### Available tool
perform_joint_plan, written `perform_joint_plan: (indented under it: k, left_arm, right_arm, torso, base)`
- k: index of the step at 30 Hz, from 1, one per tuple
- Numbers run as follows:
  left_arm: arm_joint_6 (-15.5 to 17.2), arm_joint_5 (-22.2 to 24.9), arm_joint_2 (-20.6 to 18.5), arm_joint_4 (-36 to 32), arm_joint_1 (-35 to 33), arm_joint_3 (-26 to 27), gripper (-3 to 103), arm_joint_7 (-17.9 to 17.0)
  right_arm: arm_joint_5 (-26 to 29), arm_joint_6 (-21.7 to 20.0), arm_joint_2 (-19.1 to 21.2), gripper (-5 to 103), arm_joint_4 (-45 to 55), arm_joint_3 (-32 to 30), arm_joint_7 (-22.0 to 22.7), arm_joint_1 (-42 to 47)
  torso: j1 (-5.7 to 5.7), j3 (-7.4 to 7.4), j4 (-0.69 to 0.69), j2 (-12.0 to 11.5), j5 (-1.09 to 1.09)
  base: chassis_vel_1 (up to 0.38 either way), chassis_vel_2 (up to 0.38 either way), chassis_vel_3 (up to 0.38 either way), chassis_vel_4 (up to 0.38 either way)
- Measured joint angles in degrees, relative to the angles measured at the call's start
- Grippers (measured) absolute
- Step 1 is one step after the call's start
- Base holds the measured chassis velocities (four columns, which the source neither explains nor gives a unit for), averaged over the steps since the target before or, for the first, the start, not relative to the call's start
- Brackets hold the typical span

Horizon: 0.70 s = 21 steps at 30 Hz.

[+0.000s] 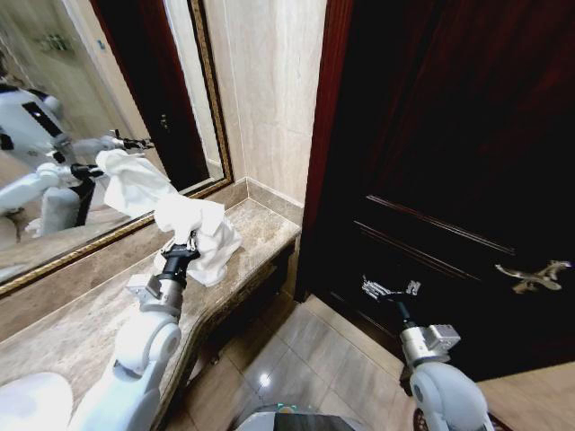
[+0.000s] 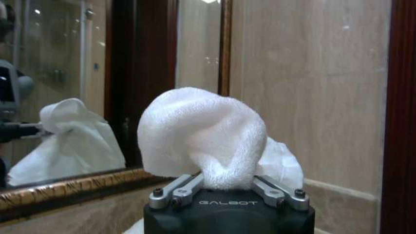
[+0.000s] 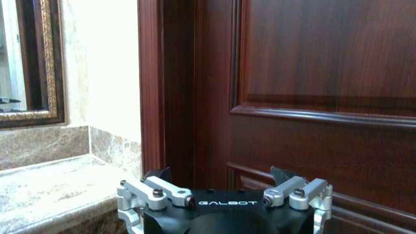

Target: Discard the used towel into the hamper.

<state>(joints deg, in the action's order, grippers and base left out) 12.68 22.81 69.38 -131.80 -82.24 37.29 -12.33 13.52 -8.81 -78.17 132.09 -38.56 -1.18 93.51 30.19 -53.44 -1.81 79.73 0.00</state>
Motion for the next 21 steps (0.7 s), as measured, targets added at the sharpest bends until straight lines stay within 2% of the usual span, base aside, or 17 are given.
perform_joint_plan:
  k: [2,5,21]
  left_arm:
    - [-0.9,-0.7,0.3,0.1,-0.8,-0.3,7,1.6]
    - [-1.3,-1.0,0.8,0.1,-0.8,-0.6,7,2.0]
    - [-1.7,-1.6,1.3,-0.6,-1.6,-0.5,7,2.3]
  right_arm:
    - [0.8,-0.1,0.5,100,0.1,-0.5,-0.1,-0.1]
    - [1.6,-0.2,0.8,100,0.1,-1.2,-0.2,-0.1]
    - [2.2,-0.2,1.4,100,0.3,-1.6,-1.0,1.2]
  torso:
    - [0.0,0.0,-0.01,0.0,0.0]
    - [0.0,0.0,0.0,0.0,0.01]
    - [0.0,-0.01,0.0,0.0,0.0]
  base:
    - [0.0,0.0,0.0,0.0]
    - [0.0,0.0,0.0,0.0]
    - [0.0,0.0,0.0,0.0]
